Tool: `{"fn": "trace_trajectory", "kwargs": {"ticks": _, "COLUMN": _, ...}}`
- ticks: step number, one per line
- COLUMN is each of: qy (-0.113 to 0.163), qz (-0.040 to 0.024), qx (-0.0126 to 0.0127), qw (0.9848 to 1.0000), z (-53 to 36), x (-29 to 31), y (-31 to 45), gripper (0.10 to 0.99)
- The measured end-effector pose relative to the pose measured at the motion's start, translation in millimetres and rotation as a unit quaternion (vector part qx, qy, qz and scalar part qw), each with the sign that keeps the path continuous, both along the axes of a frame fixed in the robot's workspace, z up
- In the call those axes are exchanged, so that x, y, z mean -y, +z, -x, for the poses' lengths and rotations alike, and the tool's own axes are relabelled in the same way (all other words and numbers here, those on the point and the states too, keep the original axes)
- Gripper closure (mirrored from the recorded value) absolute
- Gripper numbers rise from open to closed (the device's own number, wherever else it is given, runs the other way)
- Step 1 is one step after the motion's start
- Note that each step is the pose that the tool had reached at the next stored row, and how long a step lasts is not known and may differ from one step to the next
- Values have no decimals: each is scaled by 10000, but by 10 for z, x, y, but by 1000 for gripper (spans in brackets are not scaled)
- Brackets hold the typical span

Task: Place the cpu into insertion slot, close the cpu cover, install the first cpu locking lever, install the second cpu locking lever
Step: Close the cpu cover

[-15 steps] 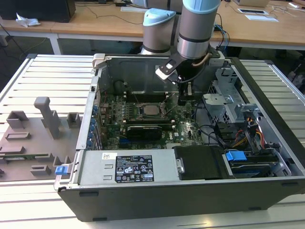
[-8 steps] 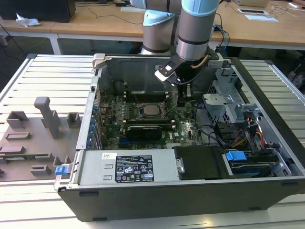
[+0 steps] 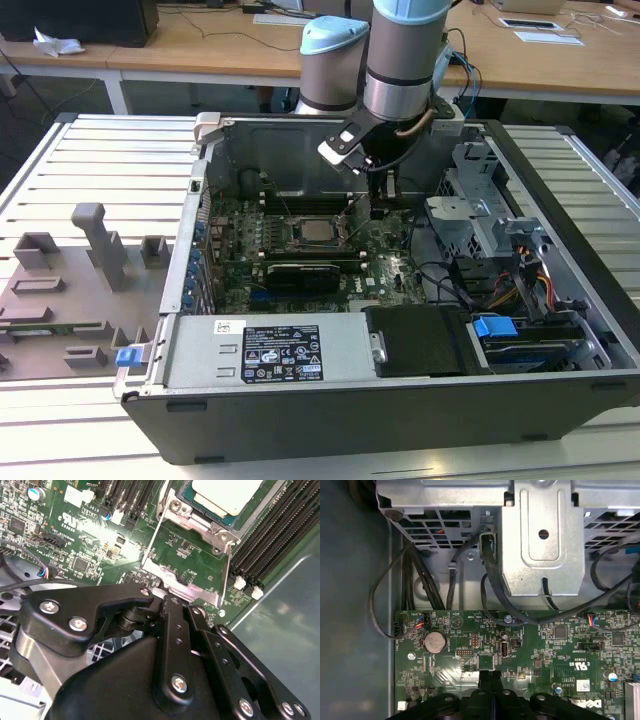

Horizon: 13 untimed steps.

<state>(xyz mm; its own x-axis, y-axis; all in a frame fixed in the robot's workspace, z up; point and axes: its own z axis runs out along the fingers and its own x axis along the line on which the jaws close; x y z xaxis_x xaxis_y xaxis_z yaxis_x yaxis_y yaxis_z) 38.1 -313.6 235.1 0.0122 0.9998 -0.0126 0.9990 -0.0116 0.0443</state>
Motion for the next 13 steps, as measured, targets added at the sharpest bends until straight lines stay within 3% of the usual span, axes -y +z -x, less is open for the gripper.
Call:
{"fn": "trace_trajectory", "kwargs": {"ticks": 6, "qy": 0, "qz": 1, "qx": 0, "qw": 10000, "z": 0, "x": 0, "y": 150, "gripper": 980}}
{"fn": "trace_trajectory", "kwargs": {"ticks": 13, "qy": 0, "qz": 2, "qx": 0, "qw": 10000, "z": 24, "x": 0, "y": 155, "gripper": 980}}
